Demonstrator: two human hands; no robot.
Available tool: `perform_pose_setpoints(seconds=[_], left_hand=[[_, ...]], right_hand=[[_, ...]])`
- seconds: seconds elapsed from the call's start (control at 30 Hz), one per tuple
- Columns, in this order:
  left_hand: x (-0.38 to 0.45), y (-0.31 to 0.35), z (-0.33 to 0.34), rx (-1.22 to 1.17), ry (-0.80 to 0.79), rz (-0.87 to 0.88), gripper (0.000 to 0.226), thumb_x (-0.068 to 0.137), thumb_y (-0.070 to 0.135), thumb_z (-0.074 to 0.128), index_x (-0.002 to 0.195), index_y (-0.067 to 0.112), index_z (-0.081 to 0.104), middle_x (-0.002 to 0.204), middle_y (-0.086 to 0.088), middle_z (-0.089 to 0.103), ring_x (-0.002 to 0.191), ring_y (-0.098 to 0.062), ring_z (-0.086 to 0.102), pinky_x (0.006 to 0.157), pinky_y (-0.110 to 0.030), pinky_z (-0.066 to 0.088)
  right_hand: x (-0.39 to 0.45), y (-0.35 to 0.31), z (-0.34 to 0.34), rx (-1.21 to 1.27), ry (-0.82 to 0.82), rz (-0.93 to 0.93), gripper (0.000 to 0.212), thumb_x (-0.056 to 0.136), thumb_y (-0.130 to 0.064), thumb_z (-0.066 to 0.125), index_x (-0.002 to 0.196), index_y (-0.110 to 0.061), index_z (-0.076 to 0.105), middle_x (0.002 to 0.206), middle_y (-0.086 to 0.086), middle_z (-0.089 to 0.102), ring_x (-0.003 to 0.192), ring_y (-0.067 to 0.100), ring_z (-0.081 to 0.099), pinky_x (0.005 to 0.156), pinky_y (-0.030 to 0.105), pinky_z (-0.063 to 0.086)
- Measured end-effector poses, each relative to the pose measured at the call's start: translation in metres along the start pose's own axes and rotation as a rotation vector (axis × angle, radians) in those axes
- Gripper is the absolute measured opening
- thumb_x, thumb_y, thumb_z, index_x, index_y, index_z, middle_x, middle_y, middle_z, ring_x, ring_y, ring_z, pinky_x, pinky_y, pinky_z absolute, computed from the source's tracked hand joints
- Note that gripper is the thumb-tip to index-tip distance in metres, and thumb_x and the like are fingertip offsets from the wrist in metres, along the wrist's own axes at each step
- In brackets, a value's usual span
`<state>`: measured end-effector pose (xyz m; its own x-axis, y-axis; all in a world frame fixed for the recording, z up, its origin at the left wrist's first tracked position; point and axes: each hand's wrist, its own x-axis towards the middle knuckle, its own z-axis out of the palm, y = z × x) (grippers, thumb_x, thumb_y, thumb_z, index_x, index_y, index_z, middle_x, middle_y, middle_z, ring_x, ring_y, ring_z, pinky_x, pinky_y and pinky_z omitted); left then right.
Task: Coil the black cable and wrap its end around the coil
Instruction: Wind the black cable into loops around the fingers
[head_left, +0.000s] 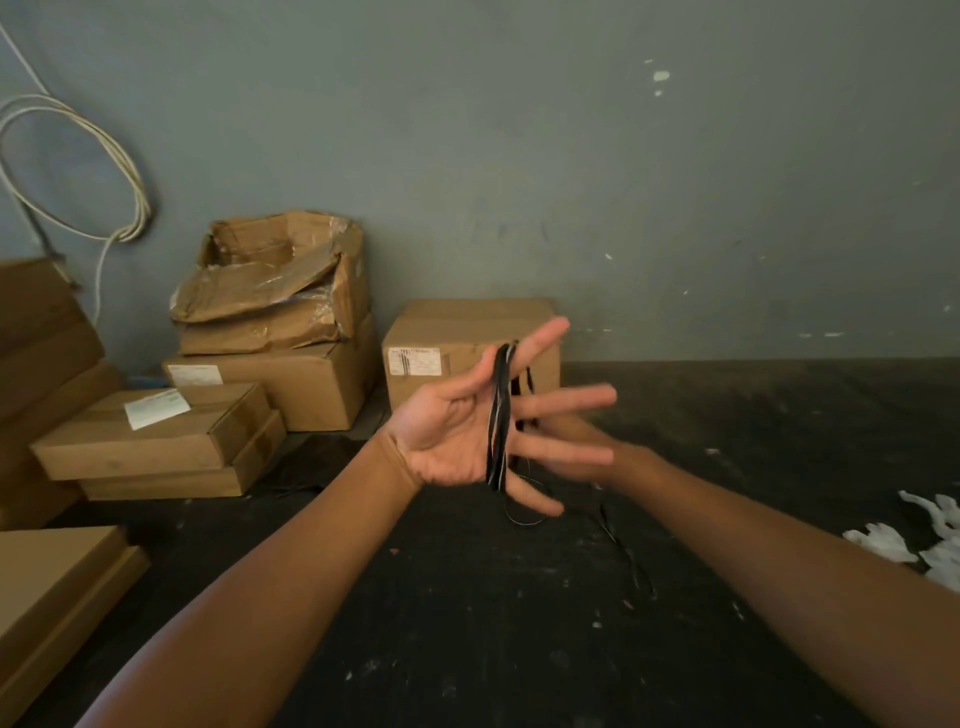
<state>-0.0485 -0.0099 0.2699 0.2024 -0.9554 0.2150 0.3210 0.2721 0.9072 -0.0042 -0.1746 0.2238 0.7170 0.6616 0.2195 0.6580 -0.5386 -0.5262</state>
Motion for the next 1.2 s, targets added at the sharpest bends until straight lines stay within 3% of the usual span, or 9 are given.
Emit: perform_pose_setpoints(seconds=[0.1, 0.2, 0.33, 0.6, 0.77, 0.83, 0.93, 1.03, 1.2], left_hand=[[-0.002, 0.012, -0.006, -0.036, 0.099, 0.129, 0.049, 0.103, 0.046, 0.030, 0.151, 0.046, 0.025, 0.163, -0.011, 0.019, 0.144, -0.052, 0.007, 0.097, -0.078, 0.014], [-0.011, 0.025, -0.017, -0.026, 0.246, 0.222, 0.048, 0.103, 0.048, 0.021, 0.150, 0.048, 0.021, 0.165, -0.008, 0.013, 0.146, -0.052, 0.008, 0.098, -0.081, 0.013], [-0.023, 0.033, -0.032, -0.052, 0.472, 0.337, 0.047, 0.104, 0.053, 0.016, 0.150, 0.050, 0.025, 0.163, -0.009, 0.024, 0.144, -0.052, 0.020, 0.097, -0.084, 0.017], [-0.042, 0.027, -0.053, -0.028, 0.876, 0.489, 0.047, 0.102, 0.055, 0.020, 0.148, 0.051, 0.026, 0.155, -0.005, 0.040, 0.127, -0.049, 0.051, 0.090, -0.085, 0.027], [-0.051, 0.014, -0.061, 0.042, 0.922, 0.321, 0.047, 0.101, 0.056, 0.023, 0.147, 0.053, 0.029, 0.155, -0.005, 0.041, 0.125, -0.044, 0.055, 0.090, -0.076, 0.040], [-0.052, 0.008, -0.063, 0.092, 0.905, 0.219, 0.046, 0.100, 0.057, 0.026, 0.145, 0.054, 0.033, 0.154, -0.004, 0.043, 0.129, -0.042, 0.052, 0.096, -0.079, 0.033], [-0.052, 0.001, -0.063, 0.168, 0.857, 0.074, 0.044, 0.098, 0.059, 0.030, 0.141, 0.056, 0.039, 0.144, 0.004, 0.055, 0.135, -0.041, 0.045, 0.101, -0.084, 0.014], [-0.049, -0.004, -0.057, 0.202, 0.802, -0.051, 0.042, 0.097, 0.059, 0.032, 0.137, 0.057, 0.044, 0.144, 0.007, 0.054, 0.140, -0.040, 0.037, 0.103, -0.083, 0.007], [-0.038, -0.011, -0.042, 0.272, 0.648, -0.278, 0.045, 0.094, 0.061, 0.037, 0.138, 0.058, 0.041, 0.154, 0.005, 0.044, 0.143, -0.038, 0.032, 0.106, -0.079, 0.006]], right_hand=[[-0.005, -0.016, 0.031, 0.132, -0.027, 0.035, 0.027, 0.102, -0.032, 0.044, 0.097, -0.017, 0.067, 0.091, -0.020, 0.067, 0.079, -0.007, 0.060, 0.068, 0.025, 0.049], [-0.012, -0.028, 0.052, 0.222, -0.075, 0.116, 0.034, 0.101, -0.041, 0.042, 0.085, -0.022, 0.065, 0.061, -0.014, 0.055, 0.052, -0.008, 0.050, 0.057, 0.024, 0.037], [-0.012, -0.044, 0.056, 0.175, -0.087, 0.099, 0.027, 0.101, -0.041, 0.041, 0.098, -0.023, 0.061, 0.081, -0.004, 0.061, 0.072, 0.005, 0.058, 0.068, 0.032, 0.048], [-0.016, -0.069, 0.013, -0.164, -0.007, 0.022, 0.018, 0.101, -0.041, 0.042, 0.088, -0.030, 0.051, 0.079, -0.007, 0.059, 0.070, 0.007, 0.056, 0.056, 0.029, 0.038], [-0.016, -0.078, -0.029, -0.258, 0.035, 0.001, 0.018, 0.098, -0.039, 0.050, 0.088, -0.029, 0.060, 0.067, -0.007, 0.060, 0.052, 0.005, 0.050, 0.047, 0.024, 0.032], [-0.013, -0.080, -0.047, -0.263, 0.039, 0.006, 0.018, 0.096, -0.039, 0.054, 0.082, -0.030, 0.060, 0.067, -0.007, 0.062, 0.049, 0.007, 0.048, 0.046, 0.023, 0.034], [-0.006, -0.084, -0.071, -0.292, 0.032, 0.003, 0.015, 0.091, -0.039, 0.062, 0.081, -0.029, 0.064, 0.075, -0.006, 0.067, 0.063, 0.020, 0.062, 0.059, 0.034, 0.051], [0.000, -0.086, -0.087, -0.367, 0.029, -0.030, 0.009, 0.087, -0.035, 0.068, 0.083, -0.027, 0.069, 0.068, -0.027, 0.060, 0.073, 0.022, 0.064, 0.068, 0.035, 0.053], [0.010, -0.078, -0.104, -0.540, 0.100, -0.080, 0.004, 0.089, -0.032, 0.066, 0.089, -0.028, 0.068, 0.085, -0.009, 0.059, 0.088, 0.016, 0.058, 0.073, 0.036, 0.046]])
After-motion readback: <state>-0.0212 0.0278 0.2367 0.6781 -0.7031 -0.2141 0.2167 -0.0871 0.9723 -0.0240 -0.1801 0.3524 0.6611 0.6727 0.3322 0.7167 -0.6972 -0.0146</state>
